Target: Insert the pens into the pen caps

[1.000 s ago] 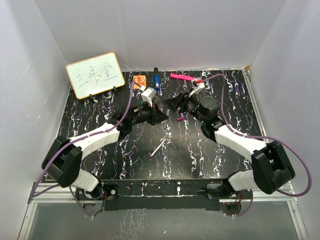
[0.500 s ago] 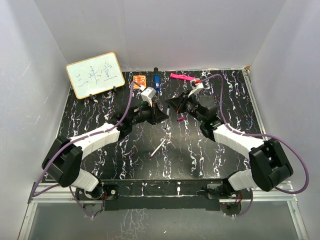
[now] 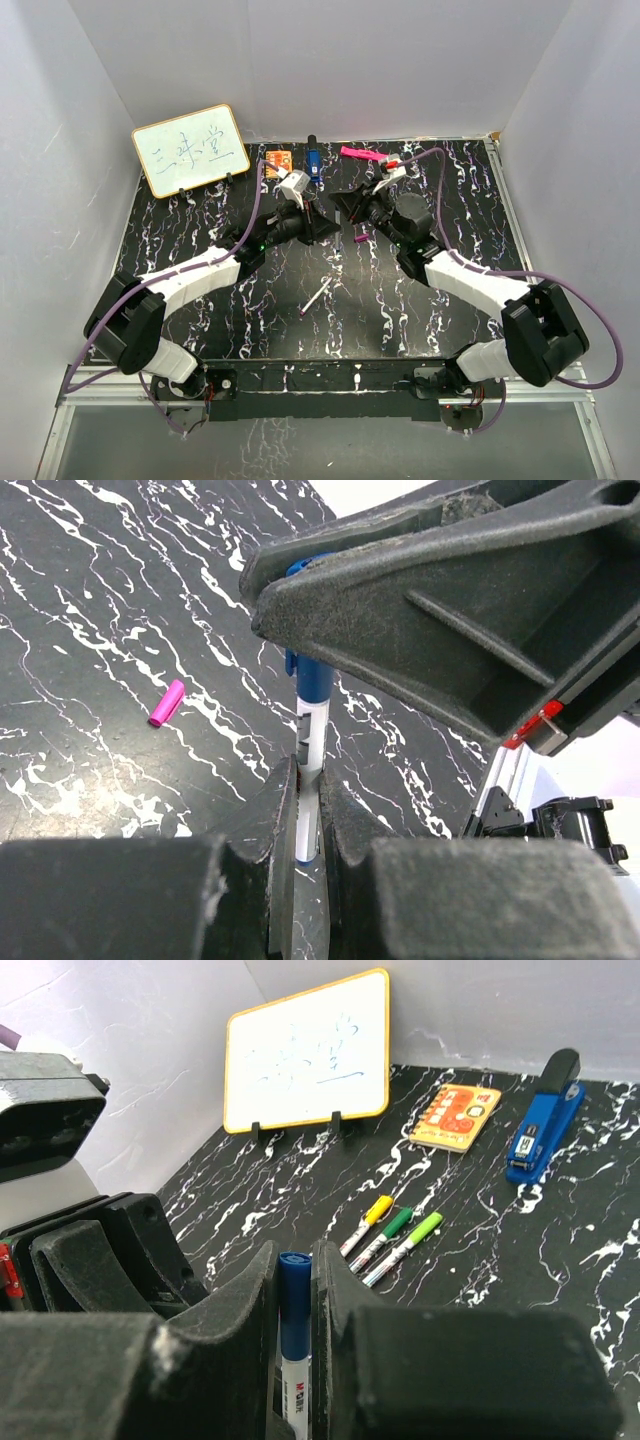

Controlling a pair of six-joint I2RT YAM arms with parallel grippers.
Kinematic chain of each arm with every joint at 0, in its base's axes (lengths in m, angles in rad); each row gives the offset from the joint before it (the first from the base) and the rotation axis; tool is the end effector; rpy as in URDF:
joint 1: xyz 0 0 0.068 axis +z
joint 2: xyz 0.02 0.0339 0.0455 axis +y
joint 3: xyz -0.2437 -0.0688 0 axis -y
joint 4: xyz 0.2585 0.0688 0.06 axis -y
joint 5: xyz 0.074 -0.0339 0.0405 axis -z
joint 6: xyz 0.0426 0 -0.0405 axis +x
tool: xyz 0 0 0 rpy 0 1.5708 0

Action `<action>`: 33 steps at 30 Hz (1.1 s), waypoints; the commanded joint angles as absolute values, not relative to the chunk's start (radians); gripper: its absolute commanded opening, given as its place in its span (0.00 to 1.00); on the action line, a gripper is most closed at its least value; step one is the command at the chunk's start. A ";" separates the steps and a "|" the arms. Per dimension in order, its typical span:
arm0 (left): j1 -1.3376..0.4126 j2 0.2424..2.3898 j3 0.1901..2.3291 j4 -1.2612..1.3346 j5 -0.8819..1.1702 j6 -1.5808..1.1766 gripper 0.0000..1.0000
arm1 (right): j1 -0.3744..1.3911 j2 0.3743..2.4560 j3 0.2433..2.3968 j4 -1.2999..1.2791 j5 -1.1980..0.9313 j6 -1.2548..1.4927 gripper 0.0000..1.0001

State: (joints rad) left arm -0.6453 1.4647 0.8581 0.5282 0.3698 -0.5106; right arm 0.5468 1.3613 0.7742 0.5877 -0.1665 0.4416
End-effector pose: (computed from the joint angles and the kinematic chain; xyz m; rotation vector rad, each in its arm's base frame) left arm 0.2737 -0.2253 0.2489 0.4213 1.7325 -1.1626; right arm 0.2814 0.1796 0.2587 -0.2227 1.6286 0.8978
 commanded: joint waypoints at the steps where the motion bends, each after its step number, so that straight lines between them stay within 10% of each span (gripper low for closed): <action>1: -0.634 1.407 0.891 0.751 0.309 -0.545 0.00 | 0.614 1.351 0.759 0.534 -0.185 0.392 0.00; 33: -0.586 1.304 0.877 0.597 0.229 -0.481 0.00 | 0.680 1.370 0.799 0.475 -0.040 0.320 0.00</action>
